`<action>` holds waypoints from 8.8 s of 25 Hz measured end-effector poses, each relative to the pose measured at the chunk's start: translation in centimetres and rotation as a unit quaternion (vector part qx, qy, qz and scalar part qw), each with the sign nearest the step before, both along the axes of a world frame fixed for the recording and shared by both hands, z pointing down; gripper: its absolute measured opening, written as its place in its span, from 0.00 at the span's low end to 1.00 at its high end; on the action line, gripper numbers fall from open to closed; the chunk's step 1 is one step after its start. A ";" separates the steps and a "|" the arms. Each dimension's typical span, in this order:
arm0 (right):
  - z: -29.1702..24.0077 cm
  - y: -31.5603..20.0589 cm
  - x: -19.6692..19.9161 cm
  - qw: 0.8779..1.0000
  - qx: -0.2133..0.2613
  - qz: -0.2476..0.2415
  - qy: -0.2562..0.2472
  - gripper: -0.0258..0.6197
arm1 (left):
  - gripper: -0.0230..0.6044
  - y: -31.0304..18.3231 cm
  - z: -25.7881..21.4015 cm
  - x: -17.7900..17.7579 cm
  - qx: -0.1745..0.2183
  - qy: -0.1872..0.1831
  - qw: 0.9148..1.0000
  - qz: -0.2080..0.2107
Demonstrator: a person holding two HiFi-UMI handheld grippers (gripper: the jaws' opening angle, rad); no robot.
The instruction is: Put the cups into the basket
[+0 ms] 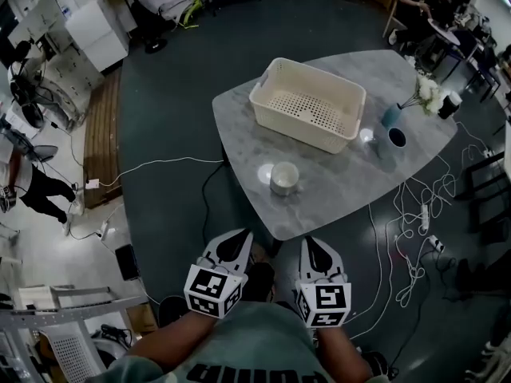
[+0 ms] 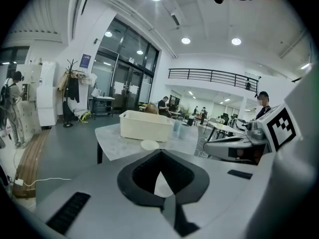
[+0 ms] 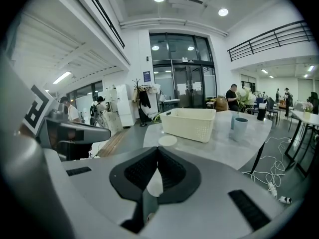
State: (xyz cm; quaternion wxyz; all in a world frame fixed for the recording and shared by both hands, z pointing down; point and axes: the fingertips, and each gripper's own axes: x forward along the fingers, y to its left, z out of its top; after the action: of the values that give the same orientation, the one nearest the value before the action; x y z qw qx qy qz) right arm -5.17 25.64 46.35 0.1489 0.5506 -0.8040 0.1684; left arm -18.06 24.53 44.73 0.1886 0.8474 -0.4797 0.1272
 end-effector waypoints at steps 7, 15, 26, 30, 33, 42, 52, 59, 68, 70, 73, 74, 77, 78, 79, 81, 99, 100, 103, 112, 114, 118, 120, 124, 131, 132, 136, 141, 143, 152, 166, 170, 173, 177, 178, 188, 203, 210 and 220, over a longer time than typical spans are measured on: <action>1.1 -3.6 -0.3 1.000 -0.014 -0.005 0.002 0.06 | 0.05 -3.8 0.8 -0.2 -0.008 -0.005 1.000 0.003; 2.4 -7.8 -0.8 0.999 -0.027 -0.031 0.009 0.07 | 0.05 -8.2 2.3 0.1 -0.020 0.002 1.000 0.003; 5.0 -13.2 -3.3 0.990 -0.060 -0.120 0.051 0.52 | 0.05 -14.1 4.6 -1.5 -0.041 0.018 0.999 -0.029; 6.6 -14.2 -3.9 0.983 -0.082 -0.144 0.074 0.60 | 0.05 -15.6 5.4 -2.4 -0.054 0.023 0.997 -0.041; 7.3 -15.2 -4.1 0.980 -0.086 -0.162 0.081 0.62 | 0.05 -16.9 5.4 -2.6 -0.055 0.014 0.998 -0.041; 10.8 -17.0 -5.0 0.964 -0.094 -0.230 0.093 0.65 | 0.05 -18.2 6.9 -2.9 -0.060 -0.025 0.995 -0.075; 14.3 -18.2 -5.6 0.939 -0.103 -0.313 0.100 0.66 | 0.05 -18.0 9.4 -2.1 -0.079 -0.051 0.985 -0.144; 15.6 -18.9 -6.4 0.932 -0.092 -0.333 0.108 0.66 | 0.05 -18.2 10.7 -1.8 -0.077 -0.059 0.984 -0.152; 16.3 -19.4 -7.5 0.930 -0.071 -0.339 0.120 0.66 | 0.05 -18.0 12.3 -2.2 -0.080 -0.054 0.984 -0.153; 16.3 -19.4 -7.6 0.929 -0.068 -0.342 0.119 0.66 | 0.05 -18.0 12.4 -2.2 -0.081 -0.052 0.984 -0.152; 16.3 -19.5 -7.7 0.929 -0.066 -0.345 0.118 0.66 | 0.05 -18.2 12.4 -2.1 -0.078 -0.050 0.984 -0.150; 16.3 -19.5 -7.6 0.929 -0.066 -0.346 0.118 0.66 | 0.05 -18.2 12.4 -2.0 -0.077 -0.050 0.985 -0.149; 16.0 -19.4 -7.6 0.929 -0.065 -0.345 0.117 0.66 | 0.05 -18.2 12.0 -2.1 -0.076 -0.049 0.984 -0.151; 15.7 -19.4 -7.6 0.929 -0.064 -0.345 0.116 0.66 | 0.05 -18.2 11.8 -2.1 -0.075 -0.048 0.984 -0.151; 15.3 -19.4 -7.6 0.930 -0.061 -0.345 0.115 0.66 | 0.05 -18.2 11.5 -2.2 -0.074 -0.047 0.984 -0.152; 14.5 -19.6 -7.7 0.931 -0.055 -0.343 0.112 0.66 | 0.05 -18.2 11.0 -2.2 -0.071 -0.046 0.984 -0.154; 2.7 -23.3 -3.5 0.950 -0.032 -0.298 0.081 0.66 | 0.05 -20.7 3.1 1.6 -0.022 -0.023 0.986 -0.162; 2.2 -23.6 -3.1 0.951 -0.031 -0.298 0.081 0.66 | 0.05 -21.1 2.7 1.9 -0.018 -0.023 0.986 -0.163; 0.8 -24.9 -1.8 0.951 -0.028 -0.297 0.083 0.66 | 0.05 -22.6 1.6 3.2 -0.006 -0.017 0.986 -0.165; -1.3 -29.4 1.0 0.949 -0.021 -0.303 0.090 0.66 | 0.05 -26.4 -0.6 6.2 0.017 -0.019 0.985 -0.173; -1.6 -30.5 1.3 0.948 -0.020 -0.305 0.088 0.66 | 0.05 -27.4 -0.8 6.6 0.020 -0.020 0.984 -0.175; -2.0 -33.0 1.4 0.948 -0.024 -0.306 0.081 0.66 | 0.05 -29.3 -1.2 6.4 0.023 -0.022 0.981 -0.190; -2.0 -34.5 1.5 0.948 -0.023 -0.306 0.082 0.66 | 0.05 -30.1 -1.4 6.1 0.022 -0.024 0.979 -0.199; -2.2 -37.2 1.0 0.948 -0.020 -0.308 0.084 0.66 | 0.05 -31.5 -1.7 5.4 0.017 -0.030 0.977 -0.209; -1.0 -41.4 -1.1 0.946 -0.026 -0.310 0.090 0.66 | 0.05 -33.9 -1.3 4.0 -0.004 -0.043 0.975 -0.219; -0.6 -42.0 -1.2 0.946 -0.027 -0.309 0.092 0.66 | 0.05 -34.2 -1.1 3.9 -0.007 -0.045 0.974 -0.221; 1.3 -44.5 -1.8 0.947 -0.037 -0.302 0.099 0.66 | 0.05 -35.5 -0.2 2.9 -0.015 -0.051 0.972 -0.230; 3.5 -46.9 -2.5 0.948 -0.051 -0.295 0.108 0.66 | 0.05 -36.7 0.8 1.9 -0.027 -0.046 0.970 -0.239; 4.5 -47.8 -2.8 0.948 -0.057 -0.292 0.111 0.66 | 0.05 -37.2 1.2 1.6 -0.031 -0.047 0.969 -0.240; 9.3 -49.9 -4.1 0.948 -0.091 -0.275 0.132 0.66 | 0.05 -38.2 2.7 0.6 -0.049 -0.047 0.968 -0.241; 14.2 -51.2 -4.6 0.946 -0.118 -0.261 0.151 0.66 | 0.05 -38.7 3.9 0.2 -0.059 -0.036 0.971 -0.230; 14.7 -50.8 -4.9 0.946 -0.132 -0.257 0.147 0.66 | 0.05 -38.8 3.8 0.0 -0.059 -0.034 0.971 -0.229; 15.3 -51.0 -4.5 0.945 -0.137 -0.255 0.152 0.66 | 0.05 -38.9 3.6 0.1 -0.057 -0.034 0.972 -0.227; 15.9 -50.5 -4.2 0.943 -0.150 -0.256 0.154 0.66 | 0.05 -38.9 3.5 0.1 -0.057 -0.033 0.972 -0.225; 15.9 -50.5 -4.2 0.942 -0.153 -0.255 0.155 0.66 | 0.05 -38.9 3.4 0.2 -0.056 -0.033 0.973 -0.223; 13.6 -50.0 -3.8 0.944 -0.140 -0.259 0.148 0.66 | 0.05 -38.7 2.4 1.0 -0.043 -0.028 0.977 -0.206; 1.2 -44.3 0.6 0.968 -0.039 -0.230 0.087 0.66 | 0.05 -36.5 -0.7 3.9 -0.007 -0.011 0.985 -0.171; -3.0 -39.2 2.3 0.976 -0.008 -0.210 0.047 0.66 | 0.05 -34.0 -2.3 5.3 0.009 -0.007 0.988 -0.154; -5.2 -31.2 5.0 0.987 0.004 -0.163 0.013 0.45 | 0.05 -28.8 -3.9 8.0 0.033 0.005 0.994 -0.103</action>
State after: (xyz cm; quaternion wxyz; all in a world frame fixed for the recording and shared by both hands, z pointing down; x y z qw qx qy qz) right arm -0.19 -5.58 41.17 0.1825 0.4151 -0.8816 0.1311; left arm -10.08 -4.23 40.80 0.1749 0.8002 -0.5671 0.0866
